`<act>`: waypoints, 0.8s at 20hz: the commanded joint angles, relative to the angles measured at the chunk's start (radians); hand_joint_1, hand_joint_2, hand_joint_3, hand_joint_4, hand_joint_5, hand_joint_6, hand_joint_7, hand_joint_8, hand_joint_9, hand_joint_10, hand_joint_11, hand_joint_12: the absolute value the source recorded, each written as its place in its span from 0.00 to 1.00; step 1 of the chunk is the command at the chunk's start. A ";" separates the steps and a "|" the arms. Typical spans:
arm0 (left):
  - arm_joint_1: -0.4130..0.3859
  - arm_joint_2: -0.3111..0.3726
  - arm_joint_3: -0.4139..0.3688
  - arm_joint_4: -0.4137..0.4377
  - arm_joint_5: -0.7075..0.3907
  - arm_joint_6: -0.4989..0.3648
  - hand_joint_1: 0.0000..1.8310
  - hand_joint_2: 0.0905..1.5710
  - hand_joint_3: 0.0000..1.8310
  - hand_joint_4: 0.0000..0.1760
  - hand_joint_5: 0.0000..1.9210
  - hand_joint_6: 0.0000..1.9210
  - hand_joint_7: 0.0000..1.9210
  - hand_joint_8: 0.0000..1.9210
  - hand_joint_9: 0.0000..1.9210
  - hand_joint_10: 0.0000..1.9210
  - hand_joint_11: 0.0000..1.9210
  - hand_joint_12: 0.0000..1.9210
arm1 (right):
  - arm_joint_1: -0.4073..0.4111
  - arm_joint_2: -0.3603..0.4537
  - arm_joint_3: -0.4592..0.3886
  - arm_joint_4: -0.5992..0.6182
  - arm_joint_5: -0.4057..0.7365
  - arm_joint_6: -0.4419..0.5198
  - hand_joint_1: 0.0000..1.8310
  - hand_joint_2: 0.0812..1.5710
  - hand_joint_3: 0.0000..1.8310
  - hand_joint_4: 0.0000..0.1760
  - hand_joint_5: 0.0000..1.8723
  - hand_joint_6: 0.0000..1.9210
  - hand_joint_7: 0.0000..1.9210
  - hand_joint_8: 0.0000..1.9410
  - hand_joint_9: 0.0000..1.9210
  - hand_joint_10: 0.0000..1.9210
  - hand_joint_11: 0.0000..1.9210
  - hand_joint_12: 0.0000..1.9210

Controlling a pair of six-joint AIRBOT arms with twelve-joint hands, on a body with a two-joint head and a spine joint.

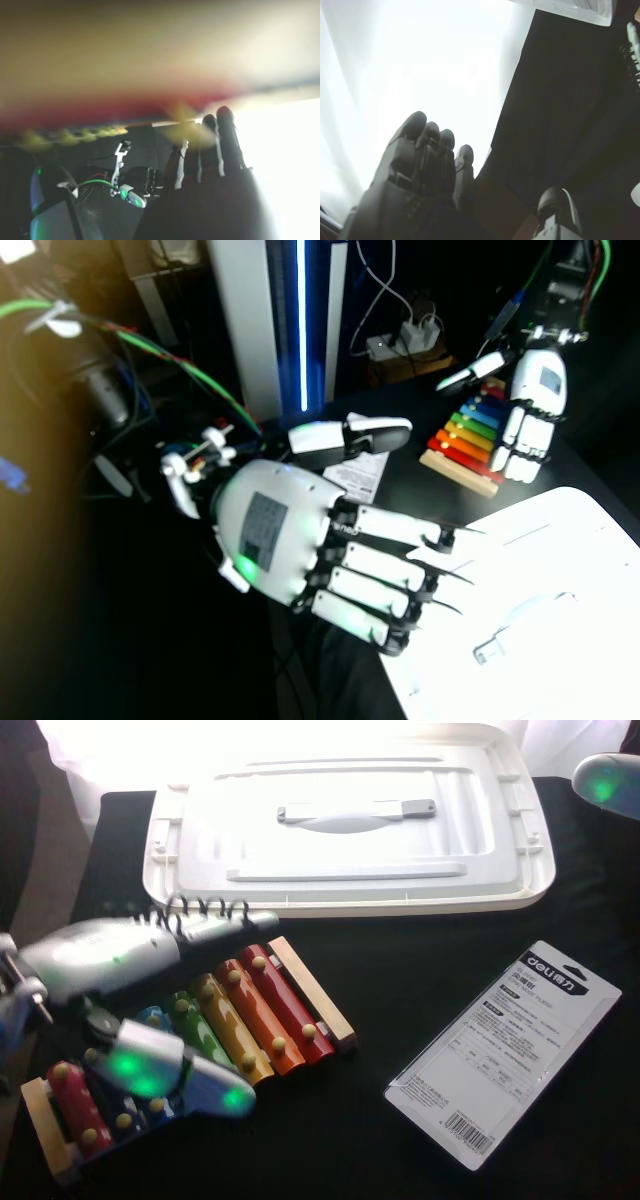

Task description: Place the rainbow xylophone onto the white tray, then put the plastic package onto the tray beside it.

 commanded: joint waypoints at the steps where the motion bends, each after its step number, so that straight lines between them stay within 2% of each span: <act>1: -0.023 0.005 -0.005 0.020 -0.064 -0.003 0.28 0.40 0.00 0.54 0.00 0.00 0.05 0.00 0.06 0.01 0.08 0.06 | 0.007 -0.002 0.004 0.028 0.117 0.009 0.22 0.53 0.00 0.67 0.16 0.00 0.14 0.00 0.11 0.00 0.00 0.30; 2: -0.039 0.012 -0.006 0.041 -0.048 -0.004 0.29 0.41 0.00 0.47 0.00 0.00 0.05 0.00 0.06 0.01 0.08 0.06 | 0.007 -0.002 0.004 0.028 0.117 0.009 0.22 0.53 0.00 0.68 0.16 0.00 0.14 0.00 0.11 0.00 0.00 0.31; 3: -0.052 0.019 -0.006 0.059 -0.037 -0.010 0.29 0.41 0.00 0.45 0.00 0.00 0.04 0.00 0.05 0.00 0.07 0.06 | 0.007 -0.002 0.004 0.028 0.117 0.009 0.22 0.54 0.00 0.68 0.16 0.00 0.14 0.00 0.11 0.00 0.00 0.31; 4: -0.063 0.025 -0.002 0.086 -0.028 -0.033 0.28 0.41 0.00 0.54 0.00 0.00 0.03 0.00 0.05 0.00 0.08 0.07 | 0.007 -0.003 0.004 0.028 0.117 0.009 0.23 0.53 0.00 0.73 0.16 0.00 0.14 0.00 0.11 0.00 0.00 0.31; 5: -0.078 0.033 0.003 0.137 -0.007 -0.071 0.27 0.41 0.00 0.62 0.00 0.00 0.02 0.00 0.04 0.00 0.08 0.07 | 0.007 -0.005 0.004 0.028 0.117 0.009 0.23 0.53 0.00 0.69 0.16 0.00 0.14 0.00 0.11 0.00 0.00 0.30; 6: -0.098 0.038 0.009 0.208 0.020 -0.126 0.29 0.41 0.00 0.60 0.00 0.00 0.02 0.00 0.04 0.00 0.09 0.08 | 0.007 -0.005 0.004 0.029 0.117 0.009 0.24 0.53 0.00 0.66 0.16 0.00 0.14 0.00 0.11 0.00 0.00 0.28; 7: -0.117 0.038 0.017 0.271 0.038 -0.190 0.29 0.41 0.00 0.51 0.00 0.00 0.02 0.00 0.05 0.00 0.09 0.08 | 0.007 -0.005 0.004 0.029 0.117 0.009 0.23 0.52 0.00 0.66 0.16 0.00 0.14 0.00 0.11 0.00 0.00 0.28; 8: -0.136 0.038 0.027 0.336 0.051 -0.253 0.30 0.41 0.00 0.66 0.00 0.00 0.01 0.00 0.03 0.00 0.07 0.07 | 0.007 -0.006 0.004 0.029 0.117 0.009 0.23 0.52 0.00 0.67 0.16 0.00 0.14 0.00 0.11 0.00 0.00 0.28; 9: -0.144 0.038 0.030 0.363 0.056 -0.281 0.30 0.42 0.00 0.65 0.00 0.00 0.00 0.00 0.03 0.00 0.06 0.07 | 0.007 -0.006 0.004 0.029 0.117 0.009 0.23 0.51 0.00 0.76 0.16 0.00 0.14 0.00 0.11 0.00 0.00 0.29; 10: -0.146 0.036 0.028 0.364 0.056 -0.281 0.29 0.42 0.00 0.70 0.00 0.00 0.01 0.00 0.04 0.00 0.06 0.12 | 0.007 -0.007 0.004 0.029 0.117 0.009 0.23 0.51 0.00 0.74 0.16 0.00 0.14 0.00 0.11 0.00 0.00 0.30; 11: -0.146 0.032 0.028 0.362 0.055 -0.281 0.28 0.41 0.00 0.85 0.00 0.00 0.01 0.00 0.03 0.00 0.01 0.19 | 0.007 -0.007 0.004 0.029 0.117 0.009 0.22 0.52 0.00 0.74 0.16 0.00 0.14 0.00 0.11 0.00 0.00 0.30; 12: -0.145 0.028 0.027 0.360 0.055 -0.281 0.28 0.41 0.00 0.61 0.00 0.00 0.04 0.00 0.05 0.00 0.00 0.27 | 0.007 -0.007 0.004 0.029 0.117 0.009 0.22 0.52 0.00 0.77 0.16 0.00 0.15 0.00 0.11 0.00 0.00 0.30; 13: -0.145 0.025 0.027 0.359 0.057 -0.281 0.28 0.41 0.00 0.61 0.00 0.00 0.04 0.00 0.05 0.00 0.00 0.27 | 0.007 -0.007 0.004 0.029 0.117 0.009 0.22 0.52 0.00 0.77 0.16 0.00 0.15 0.00 0.11 0.00 0.00 0.30; 14: -0.144 0.016 0.027 0.367 0.071 -0.281 0.27 0.41 0.00 0.56 0.00 0.00 0.03 0.00 0.05 0.00 0.00 0.28 | 0.007 -0.007 0.004 0.029 0.117 0.010 0.22 0.52 0.00 0.75 0.16 0.00 0.15 0.00 0.11 0.00 0.00 0.30; 15: -0.144 0.010 0.027 0.371 0.075 -0.281 0.25 0.42 0.00 0.58 0.00 0.00 0.02 0.00 0.04 0.00 0.00 0.27 | 0.007 -0.007 0.004 0.029 0.117 0.010 0.22 0.51 0.00 0.81 0.16 0.00 0.15 0.00 0.11 0.00 0.00 0.30; 16: -0.144 0.004 0.026 0.372 0.075 -0.281 0.25 0.43 0.00 0.51 0.00 0.00 0.02 0.00 0.04 0.00 0.00 0.28 | 0.007 -0.008 0.004 0.029 0.117 0.010 0.22 0.51 0.00 0.81 0.16 0.00 0.15 0.00 0.11 0.00 0.00 0.30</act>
